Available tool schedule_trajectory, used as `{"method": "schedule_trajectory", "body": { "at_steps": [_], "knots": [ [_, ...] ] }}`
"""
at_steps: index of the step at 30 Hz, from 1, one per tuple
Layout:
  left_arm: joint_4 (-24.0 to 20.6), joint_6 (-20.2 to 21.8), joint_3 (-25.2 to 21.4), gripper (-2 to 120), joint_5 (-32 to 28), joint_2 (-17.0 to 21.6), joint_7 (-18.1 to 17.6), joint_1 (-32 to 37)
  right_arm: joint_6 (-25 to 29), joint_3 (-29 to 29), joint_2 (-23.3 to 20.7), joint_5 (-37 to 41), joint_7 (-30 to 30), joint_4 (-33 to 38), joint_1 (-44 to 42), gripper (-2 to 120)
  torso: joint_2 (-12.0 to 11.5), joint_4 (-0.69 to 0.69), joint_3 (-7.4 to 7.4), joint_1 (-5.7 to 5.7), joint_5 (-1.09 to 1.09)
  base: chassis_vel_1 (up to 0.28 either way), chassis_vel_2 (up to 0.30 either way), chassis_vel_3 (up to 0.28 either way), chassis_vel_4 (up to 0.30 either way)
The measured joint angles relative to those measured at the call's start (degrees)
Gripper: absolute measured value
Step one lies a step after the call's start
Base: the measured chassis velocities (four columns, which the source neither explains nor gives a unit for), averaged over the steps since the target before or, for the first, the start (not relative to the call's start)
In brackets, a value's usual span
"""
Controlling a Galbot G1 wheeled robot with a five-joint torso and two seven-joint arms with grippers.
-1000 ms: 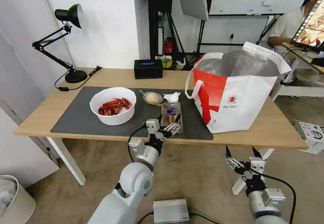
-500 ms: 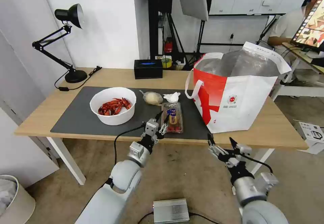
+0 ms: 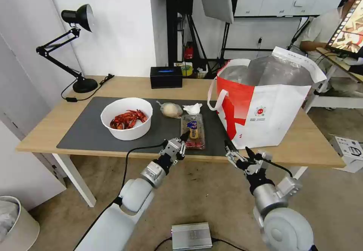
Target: Pick up the trash from the table and place it into the takeout bag.
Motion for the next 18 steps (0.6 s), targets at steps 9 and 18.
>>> {"method": "schedule_trajectory", "body": {
  "at_steps": [9, 18],
  "knots": [
    [1.6, -0.7, 0.5, 0, 2.0, -0.4, 0.3, -0.6, -1.0, -2.0, 1.2, 3.1, 1.5, -3.4, 5.5, 100, 0.0, 0.0, 0.0, 0.0, 0.0, 0.0, 0.0, 0.0, 0.0],
    [2.5, -0.8, 0.5, 0, 4.8, -0.7, 1.6, -1.5, -2.5, -5.5, 2.1, 7.2, 3.7, -9.7, 14.1, 100, 0.0, 0.0, 0.0, 0.0, 0.0, 0.0, 0.0, 0.0, 0.0]
  ]
}}
